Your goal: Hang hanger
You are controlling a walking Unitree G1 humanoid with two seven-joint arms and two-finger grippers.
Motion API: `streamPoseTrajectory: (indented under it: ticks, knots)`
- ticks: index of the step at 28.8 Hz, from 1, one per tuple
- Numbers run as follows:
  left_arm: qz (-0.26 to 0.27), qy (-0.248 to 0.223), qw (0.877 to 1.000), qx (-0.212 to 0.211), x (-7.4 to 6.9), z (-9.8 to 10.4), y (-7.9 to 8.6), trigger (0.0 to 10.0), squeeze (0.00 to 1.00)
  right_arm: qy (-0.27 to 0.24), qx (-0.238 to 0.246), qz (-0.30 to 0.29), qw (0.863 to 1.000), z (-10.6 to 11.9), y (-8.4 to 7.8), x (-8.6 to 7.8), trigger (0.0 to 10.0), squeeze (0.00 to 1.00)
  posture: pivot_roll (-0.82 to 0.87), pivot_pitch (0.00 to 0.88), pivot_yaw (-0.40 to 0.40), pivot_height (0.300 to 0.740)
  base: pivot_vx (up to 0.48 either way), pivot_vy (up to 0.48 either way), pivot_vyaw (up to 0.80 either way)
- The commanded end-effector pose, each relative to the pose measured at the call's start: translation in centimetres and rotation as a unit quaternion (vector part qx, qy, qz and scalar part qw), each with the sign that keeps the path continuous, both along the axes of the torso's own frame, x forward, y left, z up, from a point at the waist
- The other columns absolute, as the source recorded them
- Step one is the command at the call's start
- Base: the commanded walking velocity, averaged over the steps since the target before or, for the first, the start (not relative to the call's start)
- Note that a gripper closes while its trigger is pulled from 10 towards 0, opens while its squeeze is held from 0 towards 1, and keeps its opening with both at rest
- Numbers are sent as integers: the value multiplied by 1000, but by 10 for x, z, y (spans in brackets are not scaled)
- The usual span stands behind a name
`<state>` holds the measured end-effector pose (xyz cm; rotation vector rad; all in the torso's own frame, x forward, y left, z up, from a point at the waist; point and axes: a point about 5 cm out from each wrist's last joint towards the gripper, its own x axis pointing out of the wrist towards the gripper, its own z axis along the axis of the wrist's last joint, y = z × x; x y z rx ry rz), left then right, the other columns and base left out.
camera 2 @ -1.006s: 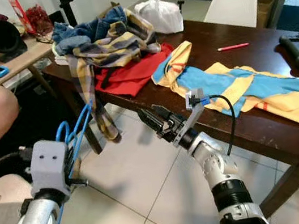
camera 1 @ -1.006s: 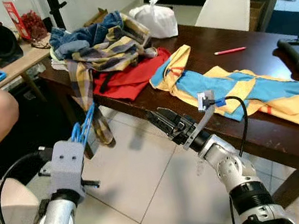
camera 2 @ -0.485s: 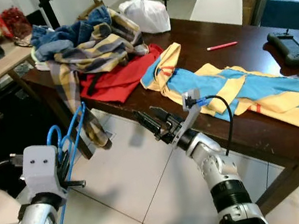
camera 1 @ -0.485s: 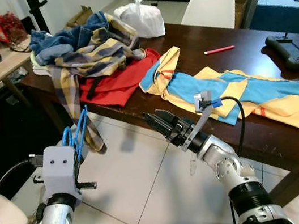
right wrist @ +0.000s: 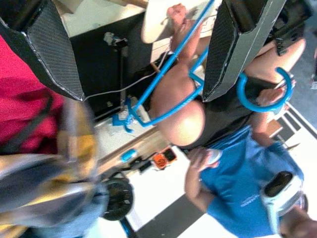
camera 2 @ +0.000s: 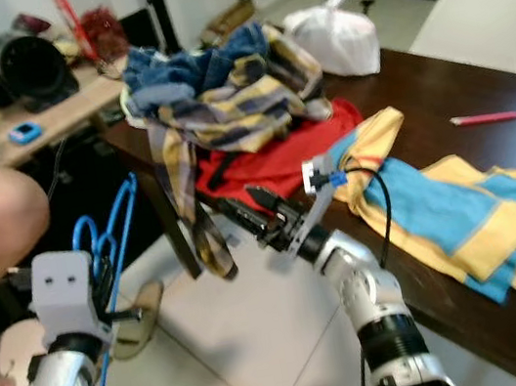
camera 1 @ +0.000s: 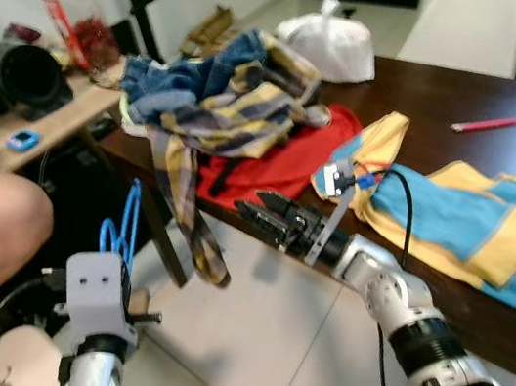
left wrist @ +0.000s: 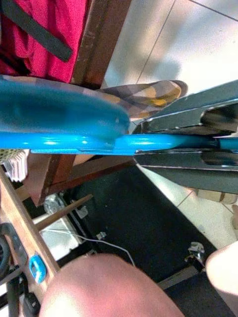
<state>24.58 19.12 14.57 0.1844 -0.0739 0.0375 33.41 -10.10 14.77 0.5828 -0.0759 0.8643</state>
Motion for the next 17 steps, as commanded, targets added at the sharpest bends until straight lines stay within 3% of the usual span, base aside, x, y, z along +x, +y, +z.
streamPoseTrajectory:
  ticks: [1, 8, 9, 10, 11, 13, 14, 15, 16, 17]
  knots:
    - [-14, -3, 1000, 13, 0, 0, -4, 10000, 0, 6, 3, -17, 1000, -2, -6, 2, 10000, 0, 124, 115, -44, 740, 401, 0, 0]
    - [-28, -8, 999, 29, 0, 2, -9, 10000, 0, 2, 19, -16, 1000, 3, -7, 3, 10000, 0, 127, 115, -53, 740, 396, 0, 0]
    - [-41, -10, 999, 34, -2, 2, -14, 10000, 0, -12, 65, 12, 998, 15, -9, 1, 10000, 0, 131, 115, -58, 740, 274, 0, 0]
    - [-41, -10, 999, 34, -2, 2, -14, 10000, 0, -12, 65, 12, 998, 15, -9, 1, 10000, 0, 131, 115, -58, 740, 274, 0, 0]
    - [-58, -12, 998, 37, -4, 2, -21, 10000, 0, -48, 120, 63, 990, 38, -11, -6, 10000, 0, 138, 116, -63, 740, 0, 0, 0]
    - [-58, -12, 998, 37, -4, 2, -21, 10000, 0, -48, 120, 63, 990, 38, -11, -6, 10000, 0, 138, 116, -63, 740, 0, 0, 0]
    - [-68, -11, 997, 37, -8, 1, -27, 10000, 0, -101, 160, 114, 975, 67, -11, -12, 10000, 0, 144, 117, -68, 740, 0, 0, 0]
    - [-68, -11, 997, 37, -8, 1, -27, 10000, 0, -101, 160, 114, 975, 67, -11, -12, 10000, 0, 144, 117, -68, 740, 0, 0, 0]
    - [-74, -9, 997, 31, -11, -1, -32, 10000, 0, -152, 166, 146, 963, 96, -6, -16, 10000, 0, 144, 115, -70, 740, 0, 0, 0]
    - [-74, -9, 997, 31, -11, -1, -32, 10000, 0, -152, 166, 146, 963, 96, -6, -16, 10000, 0, 144, 115, -70, 740, 0, 0, 0]
